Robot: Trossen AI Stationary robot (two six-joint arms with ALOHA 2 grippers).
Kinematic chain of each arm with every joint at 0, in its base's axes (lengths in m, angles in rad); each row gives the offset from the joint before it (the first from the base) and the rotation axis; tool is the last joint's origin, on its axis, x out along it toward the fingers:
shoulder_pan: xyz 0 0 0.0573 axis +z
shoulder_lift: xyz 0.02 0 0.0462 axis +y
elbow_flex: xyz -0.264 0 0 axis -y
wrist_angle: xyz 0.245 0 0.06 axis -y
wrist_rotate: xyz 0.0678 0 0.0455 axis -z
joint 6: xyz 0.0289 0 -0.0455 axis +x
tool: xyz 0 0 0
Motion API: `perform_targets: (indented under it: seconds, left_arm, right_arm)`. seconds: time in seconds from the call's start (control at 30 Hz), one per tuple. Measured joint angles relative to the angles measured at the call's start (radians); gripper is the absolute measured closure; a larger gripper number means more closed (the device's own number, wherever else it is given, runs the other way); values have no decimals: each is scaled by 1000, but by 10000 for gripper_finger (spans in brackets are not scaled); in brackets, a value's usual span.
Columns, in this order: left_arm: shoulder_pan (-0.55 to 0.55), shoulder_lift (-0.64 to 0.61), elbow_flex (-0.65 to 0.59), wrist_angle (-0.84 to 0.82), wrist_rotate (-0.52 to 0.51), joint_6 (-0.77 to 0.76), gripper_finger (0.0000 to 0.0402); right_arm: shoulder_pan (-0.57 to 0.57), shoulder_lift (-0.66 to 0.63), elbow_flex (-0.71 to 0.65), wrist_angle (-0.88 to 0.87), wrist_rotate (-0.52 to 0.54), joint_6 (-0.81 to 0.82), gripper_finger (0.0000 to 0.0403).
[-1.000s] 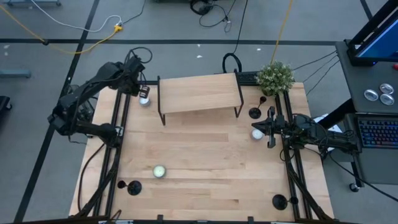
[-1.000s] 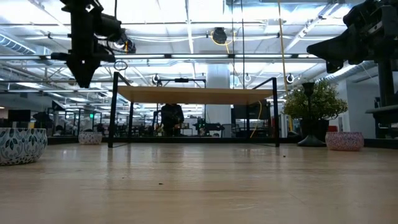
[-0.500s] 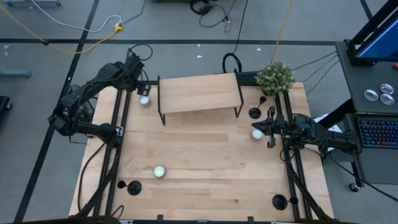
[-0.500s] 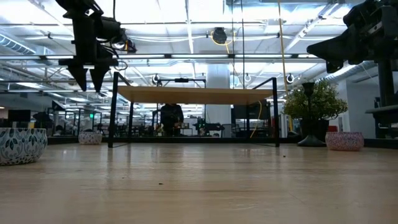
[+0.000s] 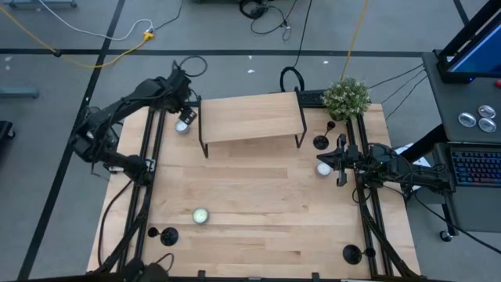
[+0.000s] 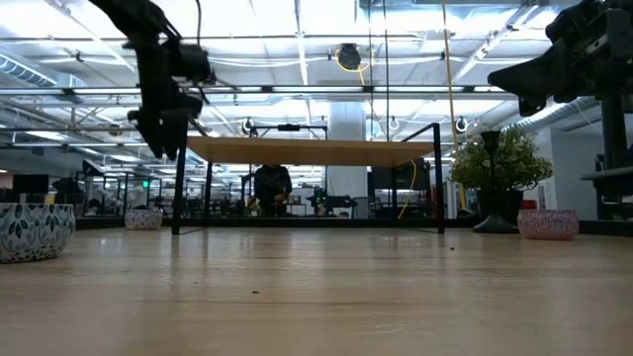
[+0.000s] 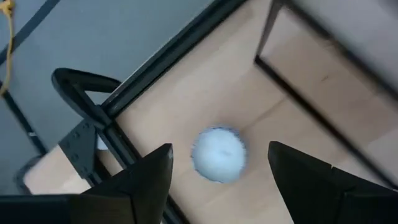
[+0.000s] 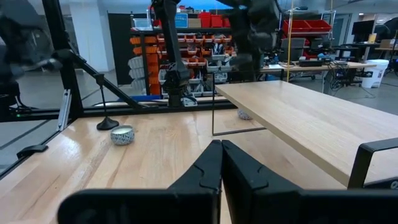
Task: Pick & Place candle stick holders
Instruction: Put the red and white scented candle on the shelf
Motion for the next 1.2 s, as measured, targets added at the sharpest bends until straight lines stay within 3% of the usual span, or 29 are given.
perform_targets:
  seconds: [0.23, 0.6, 0.7, 0.93, 1.2]
  left_arm:
    - [49, 130, 0, -78, -20, 98, 130]
    - [106, 144, 0, -85, -10, 237, 130]
    - [121, 163, 0, -71, 4, 231, 130]
    - [166, 243, 1, -64, 103, 60, 130]
    - [187, 258, 3, -20, 111, -5, 131]
  right_arm:
    - [0, 0, 0, 0, 0, 0, 403]
    - [0, 0, 0, 0, 1, -28, 403]
    - [0, 0, 0, 0, 1, -29, 403]
    - [0, 0, 0, 0, 0, -10, 403]
    - [0, 0, 0, 0, 0, 29, 403]
